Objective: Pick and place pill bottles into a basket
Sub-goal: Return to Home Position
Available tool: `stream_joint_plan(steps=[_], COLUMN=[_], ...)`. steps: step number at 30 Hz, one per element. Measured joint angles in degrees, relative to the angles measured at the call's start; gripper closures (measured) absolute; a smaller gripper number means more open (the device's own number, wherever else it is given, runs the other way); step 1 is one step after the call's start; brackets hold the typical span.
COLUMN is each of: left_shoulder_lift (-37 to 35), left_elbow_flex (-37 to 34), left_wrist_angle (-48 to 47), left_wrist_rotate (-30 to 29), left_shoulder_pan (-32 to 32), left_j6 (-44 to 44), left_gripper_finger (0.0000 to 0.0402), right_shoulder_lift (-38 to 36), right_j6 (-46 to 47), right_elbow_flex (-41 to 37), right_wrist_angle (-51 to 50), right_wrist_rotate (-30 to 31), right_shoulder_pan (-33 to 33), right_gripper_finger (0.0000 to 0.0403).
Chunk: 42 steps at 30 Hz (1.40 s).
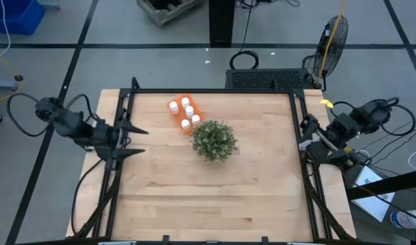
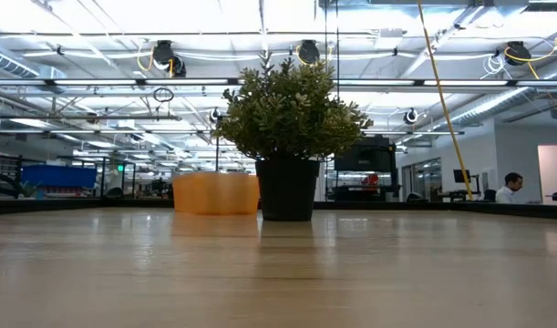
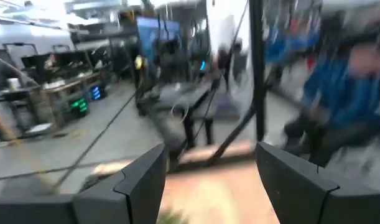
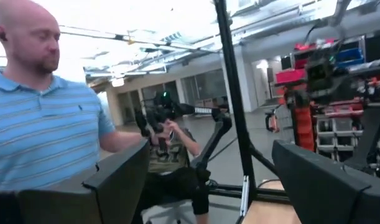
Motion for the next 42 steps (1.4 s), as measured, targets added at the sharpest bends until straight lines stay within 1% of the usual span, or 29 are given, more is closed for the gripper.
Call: stream_joint_plan(steps=[3,5,6,8,10,13,14,15,18,22,25,27,31,36,42], left_shoulder_lift=[-1.1,-1.3,-1.5,-2.6,-4.0,-7.0,-8.3,-9.6,-15.0,-22.5,-27.6,-30.4,-34.1,-38.1,-41.3], left_elbow_flex=[0.0,-0.7,-1.3,-3.2,-6.5,-13.4,-16.1,-18.9,-27.4,-39.0,-45.5,-47.9,-50.8,-55.0,-56.9], left_wrist_angle=[-7.0,-8.9,-9.1,-8.9,-7.1,-1.9,0.8,3.7,11.3,19.5,23.8,24.7,24.2,24.0,24.1], left_wrist_rotate=[-0.4,0.1,0.8,5.5,11.0,20.1,21.2,21.0,17.6,19.2,19.0,19.6,22.7,23.3,27.9], left_shoulder_pan=[0.0,0.0,0.0,0.1,0.6,0.8,0.8,0.9,2.6,4.6,6.2,7.1,8.6,10.9,13.5], left_j6=[1.7,3.5,4.2,4.5,5.5,9.1,8.9,7.4,3.2,0.4,-2.4,-4.0,-3.0,-2.5,-3.0], left_gripper_finger=[0.0149,0.0149,0.0149,0.0149,0.0149,0.0149,0.0149,0.0149,0.0149,0.0149,0.0149,0.0149,0.0149,0.0149,0.0149], right_shoulder_lift=[-2.0,-3.2,-3.8,-5.0,-6.4,-7.7,-7.9,-8.0,-8.0,-8.0,-7.8,-7.5,-6.9,-6.0,-5.3], right_j6=[-1.3,-2.8,-3.0,-2.2,-0.6,1.6,1.9,2.3,3.3,5.7,7.3,7.9,7.8,7.6,4.6], right_elbow_flex=[-0.1,-1.8,-2.9,-5.4,-7.9,-11.0,-11.7,-12.3,-13.4,-14.1,-14.1,-14.1,-14.1,-14.1,-14.1], right_wrist_angle=[-2.7,-3.1,-3.1,-1.8,-0.5,2.3,3.1,3.8,5.4,5.3,6.2,6.9,9.0,8.9,8.5], right_wrist_rotate=[0.2,0.5,1.8,5.3,7.7,7.6,7.6,7.6,7.6,7.6,7.6,7.6,7.6,7.6,7.6], right_shoulder_pan=[0.0,0.0,0.0,0.0,0.0,0.0,0.0,0.0,0.0,0.0,0.0,0.0,0.0,0.0,0.0], right_gripper_finger=[0.0074,0.0074,0.0074,0.0074,0.0074,0.0074,0.0074,0.0074,0.0074,0.0074,0.0074,0.0074,0.0074,0.0074,0.0073])
